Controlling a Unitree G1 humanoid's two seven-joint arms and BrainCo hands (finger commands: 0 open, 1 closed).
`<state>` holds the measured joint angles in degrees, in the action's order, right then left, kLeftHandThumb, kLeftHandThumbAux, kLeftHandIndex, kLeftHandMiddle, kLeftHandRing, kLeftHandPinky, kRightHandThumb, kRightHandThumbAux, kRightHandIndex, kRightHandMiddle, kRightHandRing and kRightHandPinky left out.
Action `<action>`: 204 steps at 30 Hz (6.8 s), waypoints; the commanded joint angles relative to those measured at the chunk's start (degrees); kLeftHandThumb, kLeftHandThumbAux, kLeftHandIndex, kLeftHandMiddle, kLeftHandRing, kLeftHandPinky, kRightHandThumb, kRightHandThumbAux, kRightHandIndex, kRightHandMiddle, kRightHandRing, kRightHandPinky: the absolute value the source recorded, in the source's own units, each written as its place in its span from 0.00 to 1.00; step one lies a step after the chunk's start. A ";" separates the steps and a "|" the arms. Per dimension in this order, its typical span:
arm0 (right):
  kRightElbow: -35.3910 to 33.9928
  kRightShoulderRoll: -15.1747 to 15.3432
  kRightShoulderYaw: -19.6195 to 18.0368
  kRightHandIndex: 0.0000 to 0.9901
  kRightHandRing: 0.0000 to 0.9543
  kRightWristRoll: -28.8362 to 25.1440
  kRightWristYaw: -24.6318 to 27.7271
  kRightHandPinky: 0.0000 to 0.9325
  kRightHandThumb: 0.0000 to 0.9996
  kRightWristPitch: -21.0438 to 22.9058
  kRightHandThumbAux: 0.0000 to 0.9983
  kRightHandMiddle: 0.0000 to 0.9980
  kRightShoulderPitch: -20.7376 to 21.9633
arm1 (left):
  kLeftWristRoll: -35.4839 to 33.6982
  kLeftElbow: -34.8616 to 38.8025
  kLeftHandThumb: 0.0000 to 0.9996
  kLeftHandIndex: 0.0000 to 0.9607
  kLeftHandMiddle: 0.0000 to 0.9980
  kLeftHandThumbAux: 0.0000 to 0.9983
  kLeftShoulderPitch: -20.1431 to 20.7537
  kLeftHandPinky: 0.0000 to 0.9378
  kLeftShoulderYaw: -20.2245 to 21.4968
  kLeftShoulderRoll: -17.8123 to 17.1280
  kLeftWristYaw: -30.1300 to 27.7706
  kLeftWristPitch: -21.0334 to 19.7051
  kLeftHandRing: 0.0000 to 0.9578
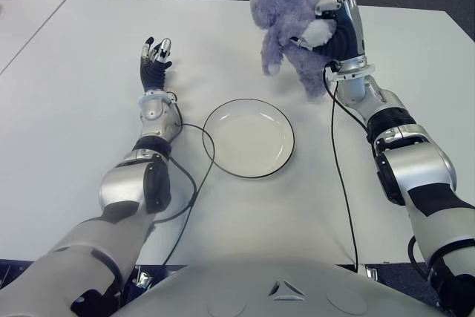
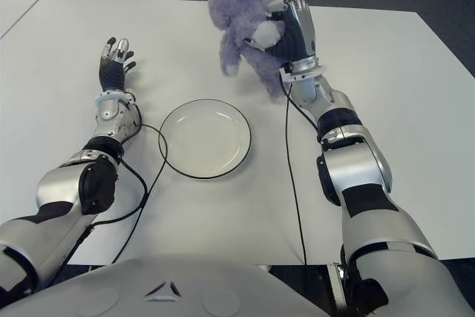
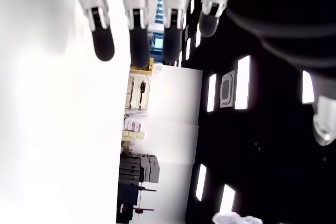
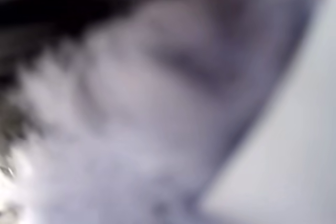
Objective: Put the doll into the plate.
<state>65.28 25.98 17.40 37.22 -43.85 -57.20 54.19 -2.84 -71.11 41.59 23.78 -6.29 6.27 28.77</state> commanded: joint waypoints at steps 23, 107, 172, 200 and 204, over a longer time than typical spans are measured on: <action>-17.93 -1.82 -0.64 0.82 0.92 1.56 -1.26 0.93 0.33 -8.06 0.87 0.89 -5.11 | -4.98 -6.95 0.00 0.11 0.21 0.53 -12.24 0.27 5.31 3.07 -2.05 -10.13 0.24; -16.40 -2.97 6.31 0.43 0.88 -4.41 44.66 0.90 0.69 -2.36 0.73 0.81 -17.09 | -1.93 -7.10 0.00 0.10 0.24 0.54 -11.82 0.32 1.52 3.88 1.69 -11.14 0.29; 8.02 -6.83 17.27 0.00 0.04 2.71 33.24 0.19 0.19 21.56 0.46 0.00 -2.95 | -1.10 -7.17 0.00 0.08 0.25 0.54 -11.40 0.32 0.02 4.19 3.16 -11.72 0.30; -11.32 -3.27 22.15 0.00 0.00 16.65 -7.94 0.00 0.21 21.17 0.46 0.00 -17.01 | -1.98 -7.11 0.00 0.08 0.26 0.54 -11.75 0.34 1.14 4.34 2.20 -11.20 0.31; -11.00 -3.64 23.50 0.00 0.00 19.27 -16.03 0.00 0.21 22.00 0.45 0.00 -18.01 | -1.47 -7.13 0.00 0.08 0.26 0.54 -11.69 0.33 0.70 4.36 2.67 -11.38 0.31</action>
<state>55.92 22.70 36.12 48.36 -47.80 -37.42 42.49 -4.12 -70.20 41.76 23.92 -6.24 7.98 25.74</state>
